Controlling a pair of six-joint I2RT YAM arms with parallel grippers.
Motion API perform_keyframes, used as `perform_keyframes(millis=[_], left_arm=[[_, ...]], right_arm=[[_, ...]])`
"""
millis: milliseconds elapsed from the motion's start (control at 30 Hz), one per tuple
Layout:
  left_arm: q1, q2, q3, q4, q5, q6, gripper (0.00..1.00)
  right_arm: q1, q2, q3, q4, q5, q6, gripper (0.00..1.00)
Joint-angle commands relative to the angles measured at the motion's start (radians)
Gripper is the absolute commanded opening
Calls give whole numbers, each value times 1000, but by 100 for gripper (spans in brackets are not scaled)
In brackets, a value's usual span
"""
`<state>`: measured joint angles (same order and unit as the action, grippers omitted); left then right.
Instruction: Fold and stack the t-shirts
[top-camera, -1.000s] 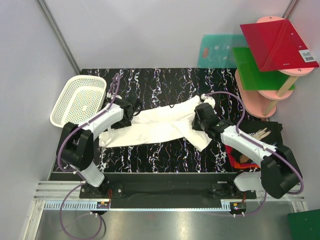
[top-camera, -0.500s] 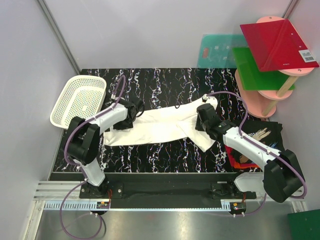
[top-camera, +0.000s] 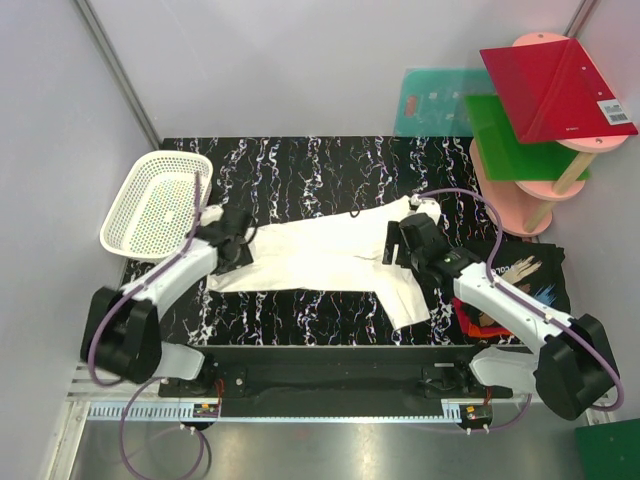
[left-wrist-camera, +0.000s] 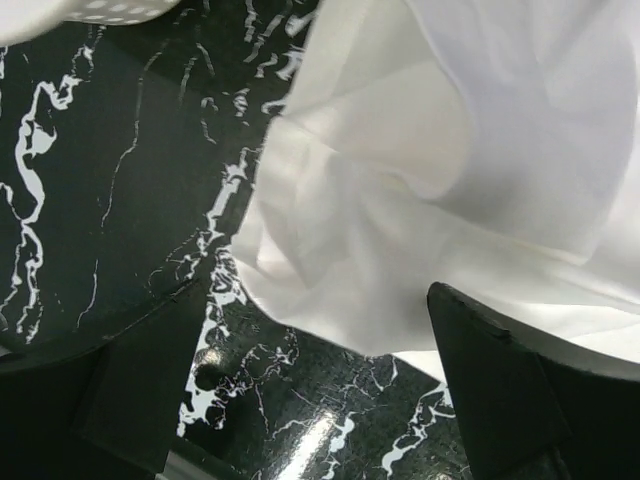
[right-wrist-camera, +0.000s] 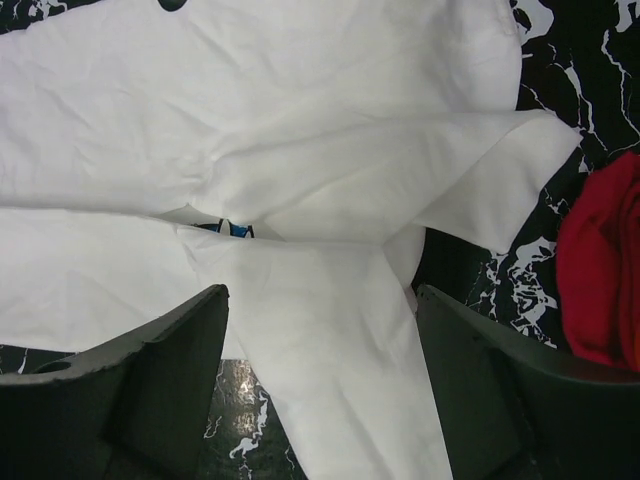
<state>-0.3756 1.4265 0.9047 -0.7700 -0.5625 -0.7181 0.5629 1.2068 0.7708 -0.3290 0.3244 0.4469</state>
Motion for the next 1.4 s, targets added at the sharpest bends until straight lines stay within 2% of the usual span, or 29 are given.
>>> perform_keyframes(millis=[0,167,233,333,400,433,467,600,800,867,1067,1167,1200,1233,1267,1367], left_arm=[[98,-158,-99,196,144,98,99],[144,-149,-131,290,251,103,98],[159,-107,-145,319,314,105,94],[173,-34,-144,362,361,111,81],[175,11,-136,373,366,106,51],[175,18,-133,371,368,105,28],[175,20,-133,368,368,94,0],[175,-79,-145,336,336,75,0],[175,-292,-112,172,257,71,0],[175,-352,-102,124,250,62,0],[173,-361,-87,90,254,60,0],[173,-328,-87,90,256,59,0],[173,-321,-90,95,256,55,0],[173,-313,-92,95,254,55,0],[173,-301,-92,95,253,52,0],[173,-291,-92,94,254,51,0]], right_arm=[[0,-62,-24,4,19,15,83],[0,-61,-31,4,1,27,82],[0,-64,-34,2,-7,32,82],[-1,-76,-38,2,-15,33,82],[0,-88,-39,2,-18,33,82],[0,-89,-41,2,-19,33,82],[0,-93,-42,2,-21,35,82],[0,-93,-50,-1,-28,41,81],[0,-40,-73,-22,-7,68,82],[0,2,-70,-45,-8,104,79],[0,167,-24,-151,-79,154,72],[0,188,-33,-162,-110,162,68],[0,188,-34,-166,-116,164,65],[-1,186,-34,-174,-125,161,47],[-1,185,-34,-180,-127,162,0],[0,154,-27,-203,-134,159,0]])
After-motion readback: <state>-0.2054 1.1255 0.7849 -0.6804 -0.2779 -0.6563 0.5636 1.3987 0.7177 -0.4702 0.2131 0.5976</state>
